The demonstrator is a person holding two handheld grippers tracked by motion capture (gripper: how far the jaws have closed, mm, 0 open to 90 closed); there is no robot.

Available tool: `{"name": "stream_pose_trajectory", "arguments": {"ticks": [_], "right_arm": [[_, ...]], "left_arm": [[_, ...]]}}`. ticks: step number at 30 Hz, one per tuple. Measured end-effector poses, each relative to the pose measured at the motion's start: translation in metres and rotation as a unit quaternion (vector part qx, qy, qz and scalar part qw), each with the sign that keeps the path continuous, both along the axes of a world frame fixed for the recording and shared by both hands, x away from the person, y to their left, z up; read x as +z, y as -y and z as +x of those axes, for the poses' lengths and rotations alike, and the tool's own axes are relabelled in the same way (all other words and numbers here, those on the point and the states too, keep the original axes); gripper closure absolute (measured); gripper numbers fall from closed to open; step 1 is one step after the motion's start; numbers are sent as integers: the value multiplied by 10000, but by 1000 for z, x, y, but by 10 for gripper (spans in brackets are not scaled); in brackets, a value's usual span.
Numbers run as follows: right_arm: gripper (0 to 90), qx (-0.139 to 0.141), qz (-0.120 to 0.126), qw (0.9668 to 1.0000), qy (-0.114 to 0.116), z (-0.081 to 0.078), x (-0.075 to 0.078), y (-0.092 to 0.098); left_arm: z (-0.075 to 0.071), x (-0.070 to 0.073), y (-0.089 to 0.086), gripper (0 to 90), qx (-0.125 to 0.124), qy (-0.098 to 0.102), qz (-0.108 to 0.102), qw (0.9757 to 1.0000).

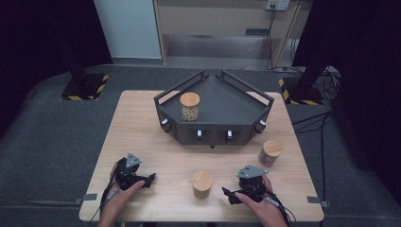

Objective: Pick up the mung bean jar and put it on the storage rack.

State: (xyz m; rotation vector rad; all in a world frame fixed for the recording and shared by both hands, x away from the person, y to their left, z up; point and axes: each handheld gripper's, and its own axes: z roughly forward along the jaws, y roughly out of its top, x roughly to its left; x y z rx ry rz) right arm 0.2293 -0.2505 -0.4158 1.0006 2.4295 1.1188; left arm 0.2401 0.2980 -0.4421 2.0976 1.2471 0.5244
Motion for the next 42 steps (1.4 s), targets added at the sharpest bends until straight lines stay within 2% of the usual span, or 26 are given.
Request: {"name": "stream_pose_trajectory", "arguments": {"ticks": [9,20,31,35,42], "right_arm": [[52,138,-39,9998,165,-13,12,-12],[52,282,45,9992,273,-21,17,-24],[51,464,107,9978,457,-31,10,-38],[48,477,155,9973,545,-34,7,-43],[48,440,246,9972,549,-34,3,-46]], "left_arm": [[1,0,-2,0,-54,0,-1,10000],[1,0,-2,0,-53,0,-1,10000],[2,0,-2,0,-62,-2,-2,10000],[2,0,-2,0,-64,-2,-2,10000],[2,0,-2,0,-67,-2,0,10000]]}}
